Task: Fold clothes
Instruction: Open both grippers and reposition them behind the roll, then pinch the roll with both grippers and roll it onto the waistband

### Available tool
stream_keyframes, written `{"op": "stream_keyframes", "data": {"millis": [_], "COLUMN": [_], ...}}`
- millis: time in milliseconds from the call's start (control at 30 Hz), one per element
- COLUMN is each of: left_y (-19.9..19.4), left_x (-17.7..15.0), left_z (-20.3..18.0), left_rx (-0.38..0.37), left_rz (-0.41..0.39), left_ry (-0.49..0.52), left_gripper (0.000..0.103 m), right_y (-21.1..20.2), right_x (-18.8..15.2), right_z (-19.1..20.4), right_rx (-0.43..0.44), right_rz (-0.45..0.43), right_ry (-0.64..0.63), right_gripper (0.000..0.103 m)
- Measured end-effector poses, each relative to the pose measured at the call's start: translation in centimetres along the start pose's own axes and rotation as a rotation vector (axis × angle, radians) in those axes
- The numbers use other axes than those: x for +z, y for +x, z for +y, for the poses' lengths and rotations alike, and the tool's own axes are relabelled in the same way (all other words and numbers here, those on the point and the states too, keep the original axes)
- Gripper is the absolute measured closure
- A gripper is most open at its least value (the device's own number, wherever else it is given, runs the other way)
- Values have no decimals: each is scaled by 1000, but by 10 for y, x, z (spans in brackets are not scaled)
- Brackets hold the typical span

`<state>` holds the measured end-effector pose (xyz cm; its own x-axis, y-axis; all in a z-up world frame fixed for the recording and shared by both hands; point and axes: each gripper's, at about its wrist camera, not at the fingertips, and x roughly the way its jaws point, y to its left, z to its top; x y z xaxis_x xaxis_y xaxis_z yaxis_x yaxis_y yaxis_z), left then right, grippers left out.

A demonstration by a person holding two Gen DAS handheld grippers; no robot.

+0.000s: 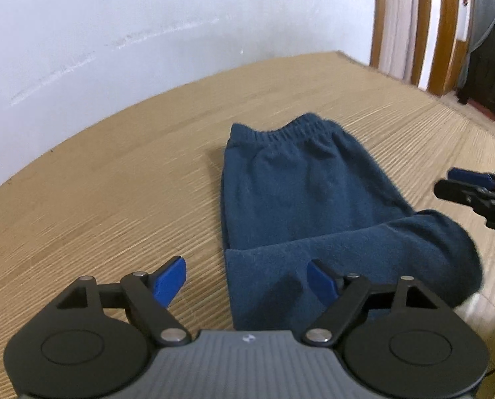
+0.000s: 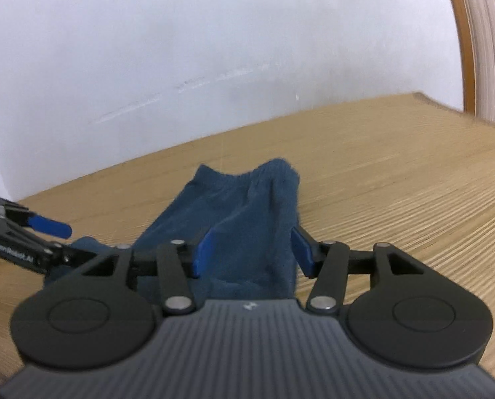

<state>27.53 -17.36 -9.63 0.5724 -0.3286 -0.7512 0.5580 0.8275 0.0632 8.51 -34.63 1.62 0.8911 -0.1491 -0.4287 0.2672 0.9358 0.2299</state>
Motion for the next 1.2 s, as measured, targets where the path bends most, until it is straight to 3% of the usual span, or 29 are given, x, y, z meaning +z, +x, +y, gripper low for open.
{"op": "stream_keyframes", "data": {"millis": [200,333,433,600,900,1067,1133,1200], "left_y": [-22,-5,8,32,43,49,54,57], "left_x": [-35,-59,-64,-64,-61,-57,-53,-48], "left_z": [4,5,4,0,-8,-16,-23,-30], "left_rx": [-23,-61,-74,-101,-126,-129,-163,-178], "left_rz": [-1,86,94,83,62,39,23,20], "left_ry": [77,87,86,64,126,165,220,260], "left_gripper": [19,20,20,21,23,23,32,41], "right_y": [-40,-47,-46,-38,-48,-36,-24,-28], "right_x": [-26,-51,-60,-68,-69,-76,-77,-76], "right_z": [21,34,38,45,54,60,63,67], "right_rx": [-3,-70,-70,-86,-110,-121,-125,-111], "right_rz": [121,179,195,190,138,164,159,156], "right_ry": [-81,-101,-71,-113,-179,-277,-327,-320], "right_gripper": [49,49,49,47,47,46,42,45]}}
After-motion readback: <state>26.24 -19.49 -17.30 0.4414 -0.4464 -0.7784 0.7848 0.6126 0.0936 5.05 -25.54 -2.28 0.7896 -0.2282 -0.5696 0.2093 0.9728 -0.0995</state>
